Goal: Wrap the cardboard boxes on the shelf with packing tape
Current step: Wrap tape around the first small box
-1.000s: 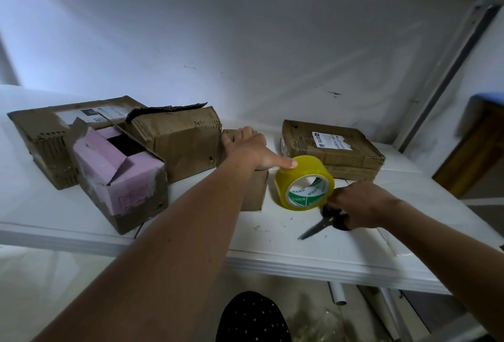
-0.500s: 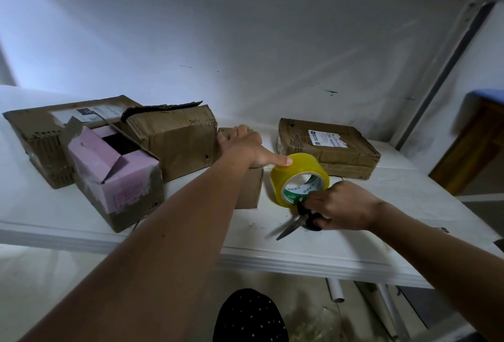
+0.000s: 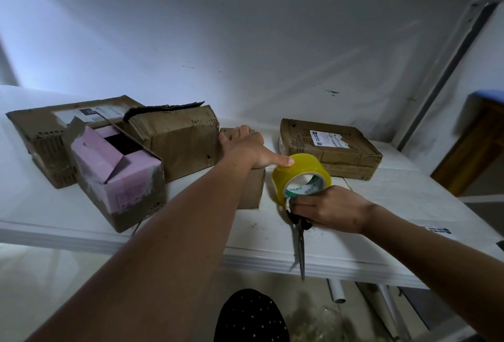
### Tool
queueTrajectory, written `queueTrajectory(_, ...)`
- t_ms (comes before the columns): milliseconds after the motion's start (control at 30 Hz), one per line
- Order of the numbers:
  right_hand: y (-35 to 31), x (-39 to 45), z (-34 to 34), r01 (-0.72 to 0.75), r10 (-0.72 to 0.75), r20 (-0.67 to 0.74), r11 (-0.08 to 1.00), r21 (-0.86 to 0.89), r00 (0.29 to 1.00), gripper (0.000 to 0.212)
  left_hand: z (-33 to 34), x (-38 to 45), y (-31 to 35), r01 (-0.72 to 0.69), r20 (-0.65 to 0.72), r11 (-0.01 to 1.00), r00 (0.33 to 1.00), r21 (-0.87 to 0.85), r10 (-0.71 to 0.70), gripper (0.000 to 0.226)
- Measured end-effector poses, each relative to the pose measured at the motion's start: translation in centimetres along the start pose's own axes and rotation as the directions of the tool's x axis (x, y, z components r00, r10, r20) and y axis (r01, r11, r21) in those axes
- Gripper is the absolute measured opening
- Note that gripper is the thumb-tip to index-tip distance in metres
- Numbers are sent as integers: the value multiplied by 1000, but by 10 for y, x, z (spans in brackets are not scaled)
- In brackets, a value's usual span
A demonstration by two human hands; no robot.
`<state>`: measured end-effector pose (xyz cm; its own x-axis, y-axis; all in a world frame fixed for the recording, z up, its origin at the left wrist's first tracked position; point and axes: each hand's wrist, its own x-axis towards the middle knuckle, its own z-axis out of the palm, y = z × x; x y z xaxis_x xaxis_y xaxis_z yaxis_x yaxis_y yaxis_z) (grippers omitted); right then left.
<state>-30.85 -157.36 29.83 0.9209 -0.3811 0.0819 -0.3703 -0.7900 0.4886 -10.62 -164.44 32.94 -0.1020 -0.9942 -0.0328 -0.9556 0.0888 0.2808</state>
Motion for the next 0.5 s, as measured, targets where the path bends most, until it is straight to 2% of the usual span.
queueTrajectory(100, -1, 1, -3, -38, 36, 34, 998, 59, 999, 38, 0, 0, 0, 1, -4, 1000, 1000, -6, -1, 108)
queueTrajectory(167, -1, 3, -3, -75, 64, 111, 992, 99, 992, 35, 0, 1, -1, -2, -8, 1000, 1000, -3, 2, 108)
queueTrajectory(233, 1, 4, -3, -187, 154, 183, 966, 177, 971, 30, 0, 1, -1, -5, -11, 1000, 1000, -5, 5, 108)
queueTrajectory(333, 2, 5, -7, -291, 283, 71, 925, 243, 957, 30, 0, 1, -1, -4, -3, 1000, 1000, -10, 4, 108)
queueTrajectory(400, -1, 5, -7, -315, 326, 0, 912, 264, 945, 38, 0, 2, -2, -1, 3, 1000, 1000, -21, 1, 108)
queueTrajectory(433, -3, 6, -4, -339, 348, 12, 902, 267, 937, 45, 0, 2, -2, 0, 4, 1000, 1000, -28, 0, 107)
queueTrajectory(500, -8, 4, 3, -437, 415, 138, 862, 257, 899, 71, 0, 2, -2, 1, 0, 999, 1000, -33, -1, 106)
